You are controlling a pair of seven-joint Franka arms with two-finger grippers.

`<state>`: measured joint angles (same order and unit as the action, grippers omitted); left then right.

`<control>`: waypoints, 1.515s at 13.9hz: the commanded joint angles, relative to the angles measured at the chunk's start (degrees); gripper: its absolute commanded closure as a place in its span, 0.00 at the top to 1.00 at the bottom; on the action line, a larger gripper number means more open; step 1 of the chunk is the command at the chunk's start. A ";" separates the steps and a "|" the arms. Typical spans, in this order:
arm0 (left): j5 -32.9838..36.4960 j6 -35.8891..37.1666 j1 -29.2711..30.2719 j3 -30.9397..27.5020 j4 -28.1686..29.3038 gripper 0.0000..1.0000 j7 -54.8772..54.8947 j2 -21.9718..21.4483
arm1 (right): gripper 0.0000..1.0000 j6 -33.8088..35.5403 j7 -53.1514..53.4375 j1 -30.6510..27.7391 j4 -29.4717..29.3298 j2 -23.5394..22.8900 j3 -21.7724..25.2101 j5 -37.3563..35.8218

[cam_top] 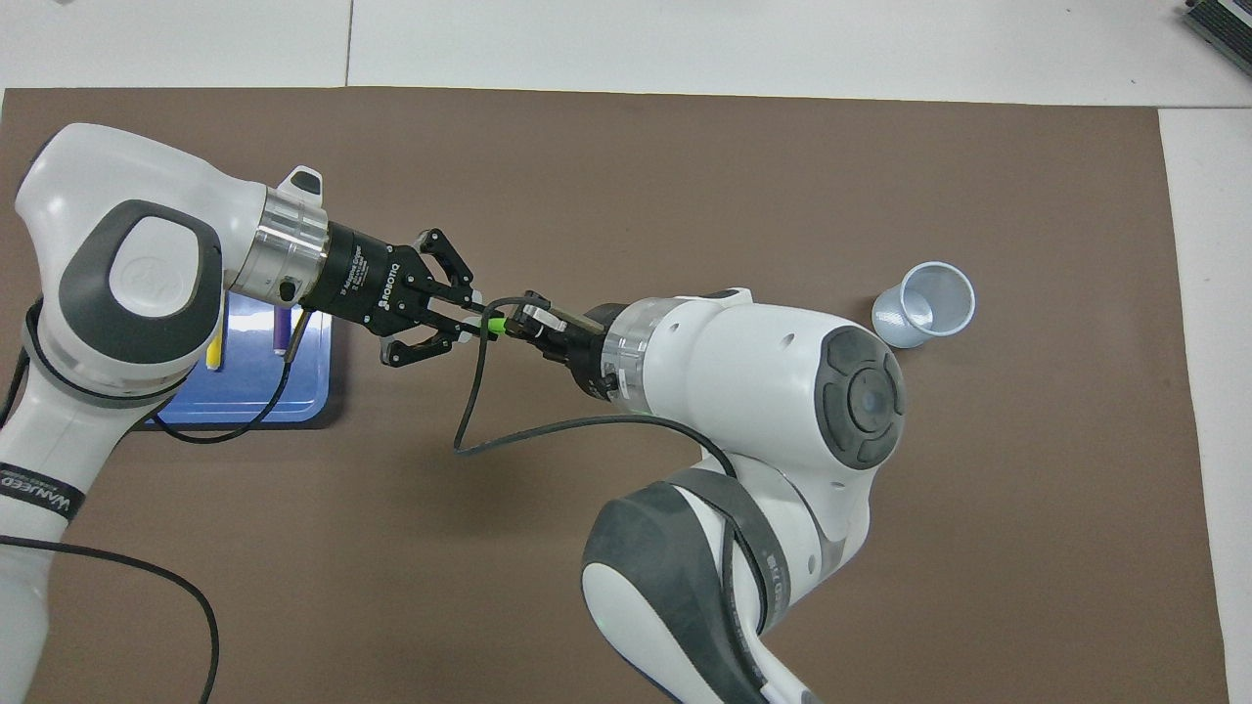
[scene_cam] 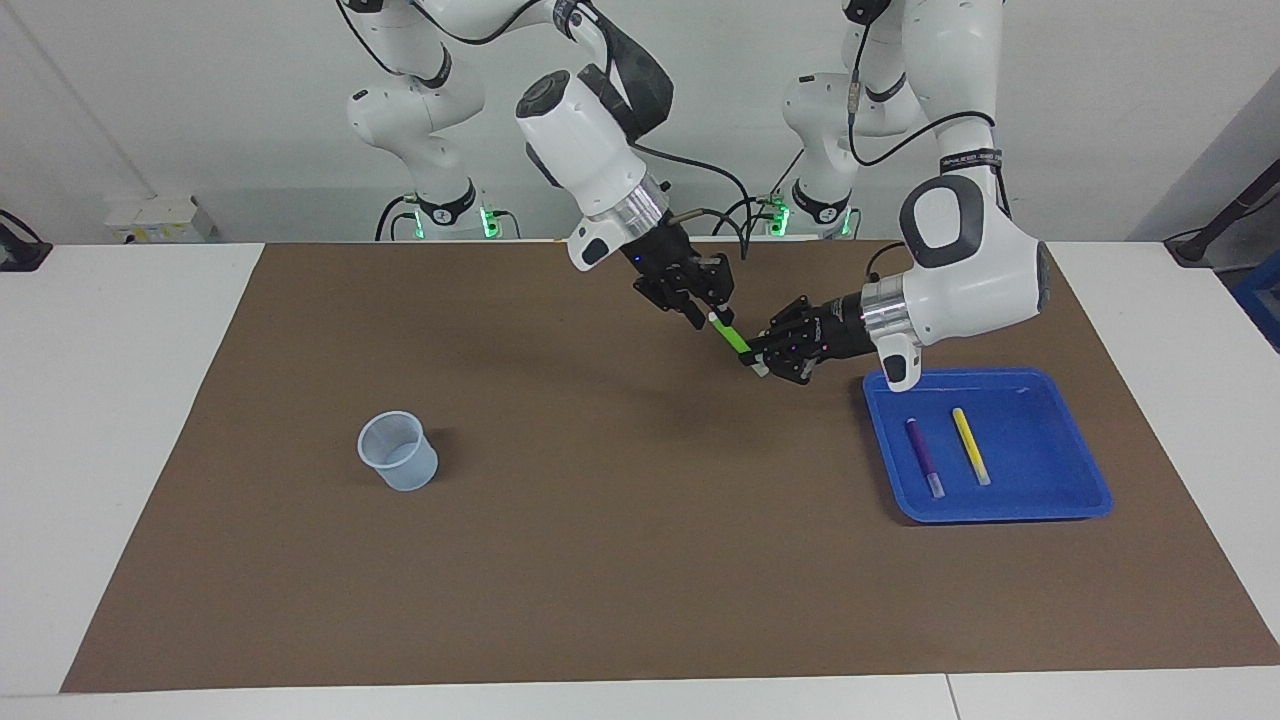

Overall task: Transfer and insert pens with both arms
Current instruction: 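Grasp the green pen tip with the right gripper, open the left gripper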

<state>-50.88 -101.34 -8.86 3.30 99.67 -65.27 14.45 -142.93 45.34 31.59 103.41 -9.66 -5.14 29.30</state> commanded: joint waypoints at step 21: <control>-0.36 -1.05 -0.89 -1.19 2.02 1.00 -0.74 -2.23 | 0.00 7.91 -13.59 -4.43 -2.07 -0.02 0.13 -5.30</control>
<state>-51.00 -101.61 -9.11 2.83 99.93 -65.84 14.06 -138.62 35.27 28.79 102.51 -9.92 -4.67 25.85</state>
